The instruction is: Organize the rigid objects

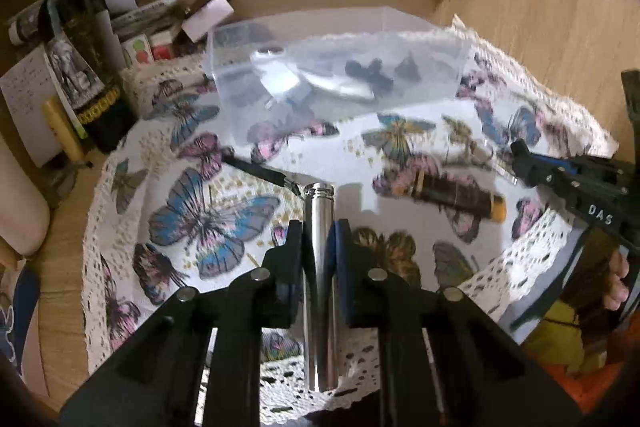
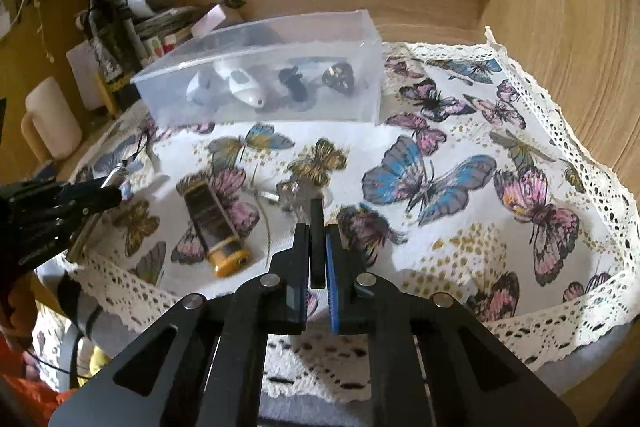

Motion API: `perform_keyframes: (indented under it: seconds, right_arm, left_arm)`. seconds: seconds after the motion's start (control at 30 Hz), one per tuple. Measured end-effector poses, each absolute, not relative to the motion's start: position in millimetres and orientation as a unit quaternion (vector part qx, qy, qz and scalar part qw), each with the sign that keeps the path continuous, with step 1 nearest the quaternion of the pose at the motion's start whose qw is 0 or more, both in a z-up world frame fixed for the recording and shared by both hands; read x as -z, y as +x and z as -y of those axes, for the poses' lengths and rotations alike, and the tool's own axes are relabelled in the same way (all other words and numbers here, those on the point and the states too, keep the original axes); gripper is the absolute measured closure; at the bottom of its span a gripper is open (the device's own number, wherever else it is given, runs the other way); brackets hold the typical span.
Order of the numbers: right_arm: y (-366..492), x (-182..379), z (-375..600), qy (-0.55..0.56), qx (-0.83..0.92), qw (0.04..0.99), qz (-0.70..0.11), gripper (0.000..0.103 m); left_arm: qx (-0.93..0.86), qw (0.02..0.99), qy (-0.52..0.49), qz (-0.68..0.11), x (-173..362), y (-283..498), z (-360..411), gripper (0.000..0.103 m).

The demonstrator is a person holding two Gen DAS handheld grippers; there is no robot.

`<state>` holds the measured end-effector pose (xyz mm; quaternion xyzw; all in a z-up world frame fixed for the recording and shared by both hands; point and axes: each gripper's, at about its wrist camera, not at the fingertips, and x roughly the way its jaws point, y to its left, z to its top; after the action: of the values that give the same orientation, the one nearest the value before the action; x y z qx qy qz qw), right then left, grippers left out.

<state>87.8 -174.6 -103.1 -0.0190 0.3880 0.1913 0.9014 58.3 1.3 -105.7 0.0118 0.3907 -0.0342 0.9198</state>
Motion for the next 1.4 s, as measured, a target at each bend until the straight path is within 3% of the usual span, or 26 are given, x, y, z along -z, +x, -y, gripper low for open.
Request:
perform_keyframes:
  seconds: [0.83,1.4]
  right_arm:
    - [161.0,0.9,158.9,-0.007,-0.231,0.937,-0.262,0.096]
    - [228.8,50.3,112.1,-0.045,-0.246,0.901,-0.353,0.096]
  left_arm:
    - [0.007,0.962,-0.029,-0.271,-8.5,135.8,-43.9,0.088]
    - [0.016,0.922,-0.001,-0.387,52.7,205.3,-48.5,0.088]
